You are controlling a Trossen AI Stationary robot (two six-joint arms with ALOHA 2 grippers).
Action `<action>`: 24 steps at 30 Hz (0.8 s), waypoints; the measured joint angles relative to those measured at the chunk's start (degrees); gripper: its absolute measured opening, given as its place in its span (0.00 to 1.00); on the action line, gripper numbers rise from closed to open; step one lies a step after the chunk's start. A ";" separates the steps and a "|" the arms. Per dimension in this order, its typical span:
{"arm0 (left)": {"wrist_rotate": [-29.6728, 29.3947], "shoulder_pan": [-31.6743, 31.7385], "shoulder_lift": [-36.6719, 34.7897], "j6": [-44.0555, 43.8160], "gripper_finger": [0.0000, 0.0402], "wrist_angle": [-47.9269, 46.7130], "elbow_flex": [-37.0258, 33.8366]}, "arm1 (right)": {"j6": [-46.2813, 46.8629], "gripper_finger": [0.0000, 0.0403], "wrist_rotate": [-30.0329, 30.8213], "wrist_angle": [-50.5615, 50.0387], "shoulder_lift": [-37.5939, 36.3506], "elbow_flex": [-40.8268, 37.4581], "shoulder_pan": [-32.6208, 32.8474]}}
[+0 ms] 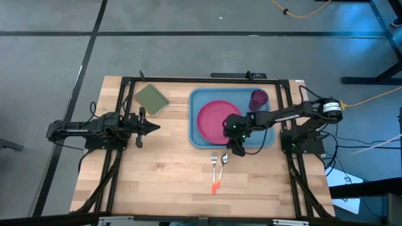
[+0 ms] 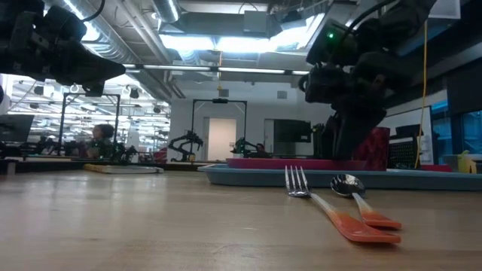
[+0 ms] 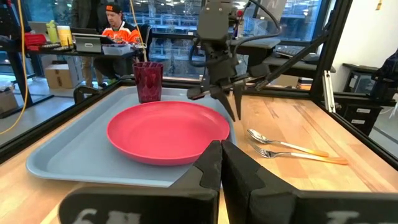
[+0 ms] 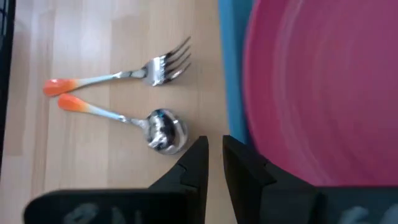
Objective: Pick and place plate/cup/fork/spoon on tray
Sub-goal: Adjust the pink plate on the blue tray, then put the orange spoon to the left of the blue tray
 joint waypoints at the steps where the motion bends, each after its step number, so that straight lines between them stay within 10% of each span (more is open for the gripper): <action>1: -0.01 0.00 -0.01 0.00 0.00 0.00 0.00 | -0.09 0.13 -0.01 0.15 0.09 0.00 -0.36; 24: -0.01 0.00 -0.02 0.00 0.00 0.00 0.00 | -6.24 0.13 0.28 3.30 0.23 1.44 -8.80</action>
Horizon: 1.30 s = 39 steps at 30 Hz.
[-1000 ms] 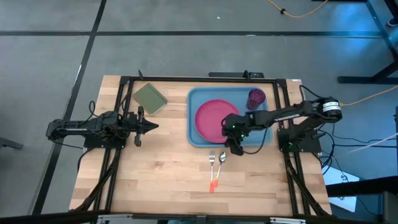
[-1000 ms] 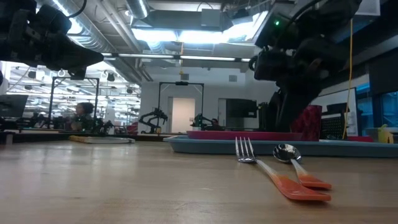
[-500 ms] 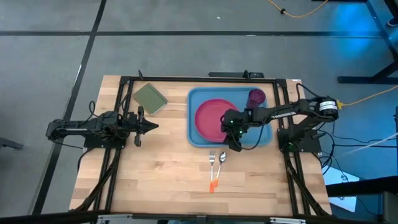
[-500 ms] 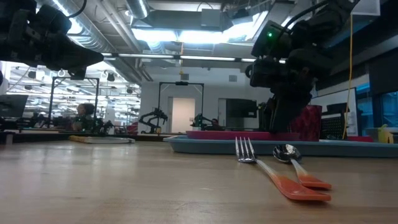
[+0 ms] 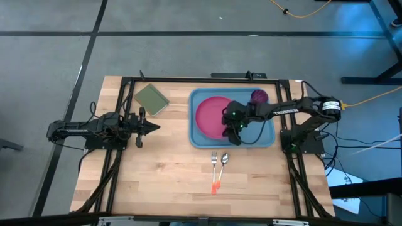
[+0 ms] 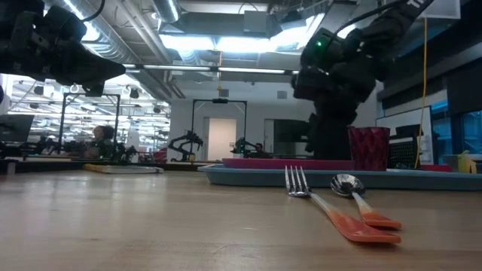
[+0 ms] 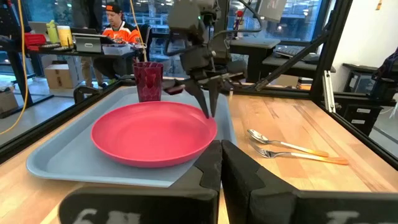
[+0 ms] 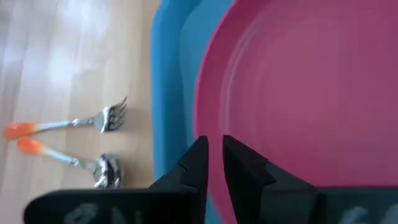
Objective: Pick and place plate/cup/fork/spoon on tray
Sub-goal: Put the orange spoon to the left of the blue tray
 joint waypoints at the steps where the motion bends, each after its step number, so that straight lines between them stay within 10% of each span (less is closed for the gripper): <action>1: -0.01 0.00 0.01 0.00 0.00 0.00 0.00 | -0.41 0.13 0.57 0.01 0.00 0.57 -0.01; 13: 0.00 0.00 0.02 0.00 0.00 0.01 0.00 | 2.59 0.13 5.40 -4.48 -0.05 11.44 5.52; 18: -0.01 0.00 0.00 0.00 0.00 0.00 0.00 | 20.95 0.13 9.25 -5.34 -0.05 11.65 11.53; 32: -0.01 0.00 0.00 0.00 0.00 0.00 0.00 | 76.74 0.12 49.68 -12.91 0.29 11.67 38.00; 39: -0.01 0.00 0.00 0.00 0.00 0.00 0.00 | 93.03 0.08 48.91 -10.89 6.30 11.65 42.47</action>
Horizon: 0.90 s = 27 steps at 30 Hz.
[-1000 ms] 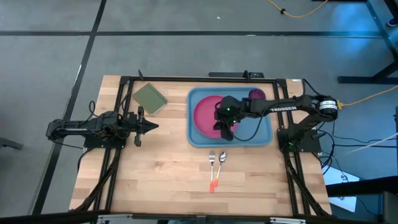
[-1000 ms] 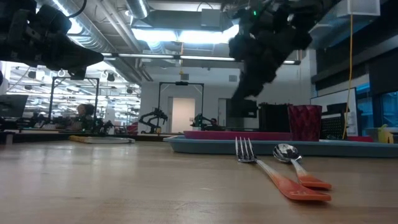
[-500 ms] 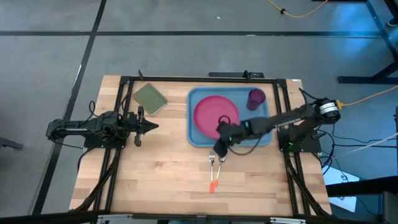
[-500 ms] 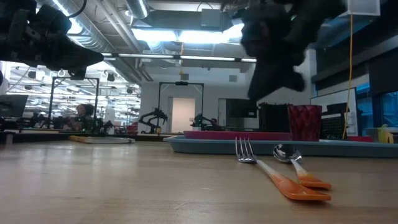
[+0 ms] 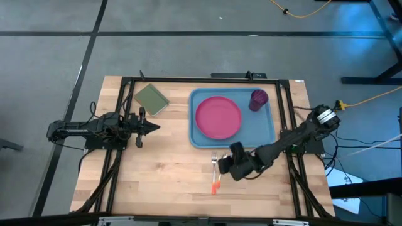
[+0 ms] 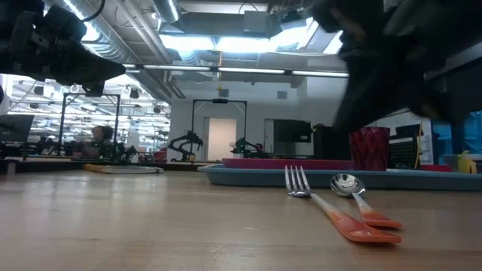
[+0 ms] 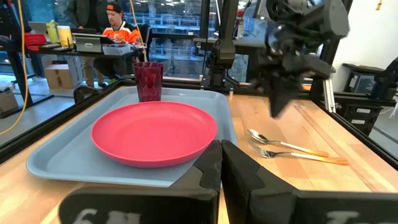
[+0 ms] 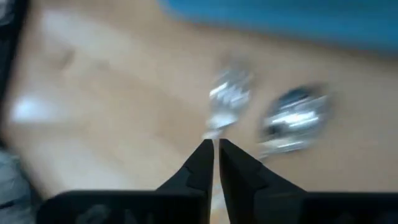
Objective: Pick and place plate/cup/fork/spoon on tray
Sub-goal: Put the orange spoon to the left of the blue tray
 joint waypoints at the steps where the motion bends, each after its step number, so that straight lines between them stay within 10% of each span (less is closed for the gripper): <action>1: 0.00 0.00 0.02 0.00 0.00 0.00 0.00 | -0.12 0.08 -1.14 4.17 1.62 0.00 0.01; 5: 0.00 0.00 0.01 0.00 0.00 0.00 0.00 | -5.06 0.08 -4.24 14.31 7.83 2.82 -0.66; 16: -0.12 0.00 0.01 0.00 0.00 0.00 -0.02 | -2.09 0.07 -3.85 -30.17 18.27 37.41 -0.87; 27: -0.13 0.00 0.02 -0.01 0.00 0.00 -0.02 | -0.14 0.07 -9.79 -34.45 32.33 49.48 -1.43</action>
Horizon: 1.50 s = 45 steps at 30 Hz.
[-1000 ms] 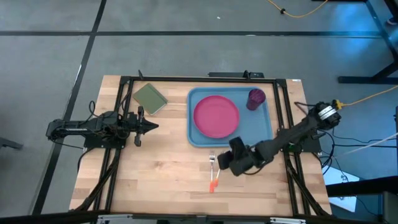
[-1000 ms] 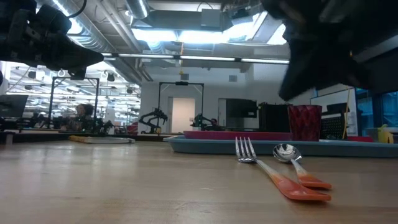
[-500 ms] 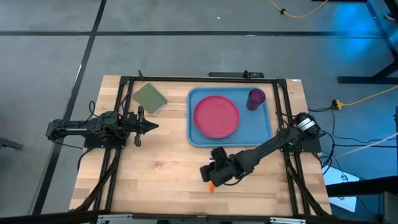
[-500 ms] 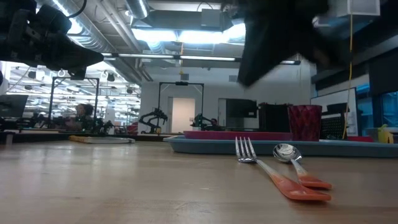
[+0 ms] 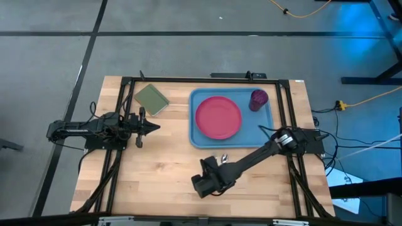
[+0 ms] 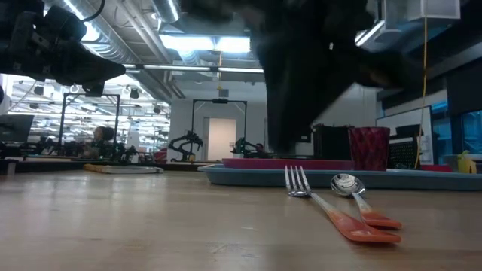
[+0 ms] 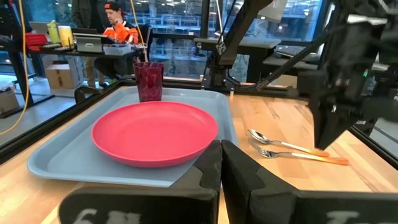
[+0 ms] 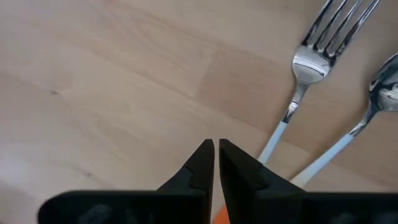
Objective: Pick and place plate/cup/fork/spoon on tray
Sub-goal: Put the orange spoon to the left of the blue tray
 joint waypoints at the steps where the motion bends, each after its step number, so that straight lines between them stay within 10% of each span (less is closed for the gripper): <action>1: 0.02 0.00 0.00 0.01 0.00 0.00 0.00 | 0.06 0.07 -1.04 -0.06 0.45 0.02 -0.25; 21: -0.02 0.00 0.00 0.01 0.00 0.00 0.00 | -5.46 0.07 3.98 -1.79 -1.01 1.14 -0.62; 45: 0.09 0.00 -0.02 0.01 0.00 0.00 0.00 | 28.66 0.30 -3.56 -12.94 0.18 0.92 5.08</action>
